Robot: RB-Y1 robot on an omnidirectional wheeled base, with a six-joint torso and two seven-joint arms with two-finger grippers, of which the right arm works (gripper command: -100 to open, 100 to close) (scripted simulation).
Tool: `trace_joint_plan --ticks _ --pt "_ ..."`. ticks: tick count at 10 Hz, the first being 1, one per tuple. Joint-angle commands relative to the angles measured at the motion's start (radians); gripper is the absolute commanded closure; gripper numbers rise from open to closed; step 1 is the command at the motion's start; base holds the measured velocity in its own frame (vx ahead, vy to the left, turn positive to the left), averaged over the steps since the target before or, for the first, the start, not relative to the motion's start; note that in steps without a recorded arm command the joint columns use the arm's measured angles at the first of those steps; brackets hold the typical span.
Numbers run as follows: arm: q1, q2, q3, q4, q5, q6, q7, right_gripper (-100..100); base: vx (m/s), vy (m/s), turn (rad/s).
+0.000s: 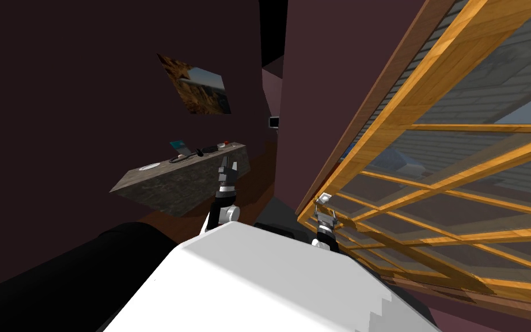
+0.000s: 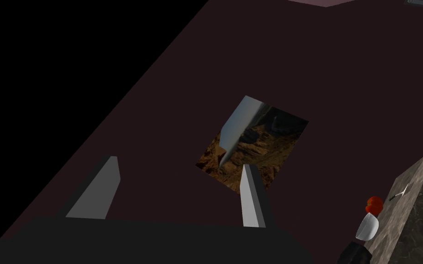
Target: Pull the door open
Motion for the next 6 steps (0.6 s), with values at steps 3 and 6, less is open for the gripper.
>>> trace_joint_plan --ticks 3,6 --pt "0.006 0.0 0.016 -0.011 -0.044 -0.002 -0.098 -100 -0.058 -0.021 0.051" --pt "0.009 -0.001 0.026 -0.016 -0.073 -0.004 -0.165 -100 -0.047 -0.01 0.041"
